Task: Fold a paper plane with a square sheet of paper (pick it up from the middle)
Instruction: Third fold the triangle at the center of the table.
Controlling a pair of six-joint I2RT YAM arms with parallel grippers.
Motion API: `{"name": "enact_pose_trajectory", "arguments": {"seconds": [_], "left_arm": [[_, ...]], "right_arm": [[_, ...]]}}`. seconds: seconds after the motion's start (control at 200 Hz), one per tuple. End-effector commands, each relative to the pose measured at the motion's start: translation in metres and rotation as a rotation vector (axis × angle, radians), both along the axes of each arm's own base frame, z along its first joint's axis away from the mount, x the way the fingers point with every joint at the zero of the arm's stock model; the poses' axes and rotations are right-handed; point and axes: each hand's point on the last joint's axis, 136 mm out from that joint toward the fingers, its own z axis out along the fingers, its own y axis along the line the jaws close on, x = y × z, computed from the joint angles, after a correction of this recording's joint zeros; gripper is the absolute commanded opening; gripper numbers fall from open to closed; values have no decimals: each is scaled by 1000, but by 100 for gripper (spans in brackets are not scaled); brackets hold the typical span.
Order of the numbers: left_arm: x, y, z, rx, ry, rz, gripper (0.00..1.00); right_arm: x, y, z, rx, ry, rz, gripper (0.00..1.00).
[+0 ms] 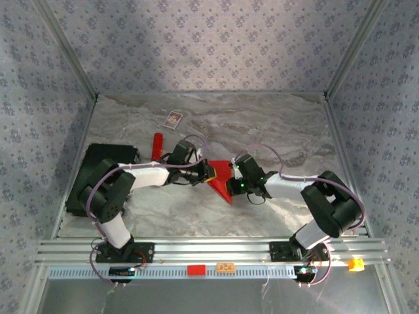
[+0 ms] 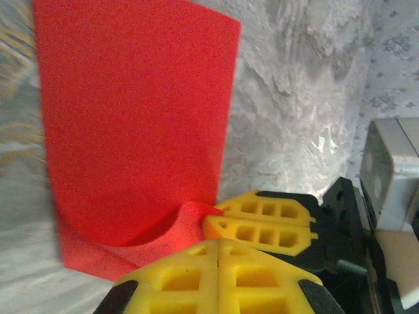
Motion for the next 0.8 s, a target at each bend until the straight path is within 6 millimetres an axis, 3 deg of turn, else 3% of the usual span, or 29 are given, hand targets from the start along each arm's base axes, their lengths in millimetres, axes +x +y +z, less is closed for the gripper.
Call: {"name": "enact_pose_trajectory", "arguments": {"seconds": [0.0, 0.2, 0.395, 0.53, 0.795], "left_arm": [[1, -14, 10, -86, 3, -3, 1], [10, -12, 9, -51, -25, 10, 4], [47, 1, 4, 23, -40, 59, 8], [68, -4, -2, 35, -29, 35, 8], [68, -11, -38, 139, 53, -55, 5]], "right_arm": [[-2, -11, -12, -42, 41, -38, 1], [-3, -8, -11, -31, 48, -21, 1], [-5, -5, -7, -17, 49, -5, 1], [-6, -5, -6, -11, 50, -6, 1], [-8, 0, 0, 6, 43, 8, 1]]}}
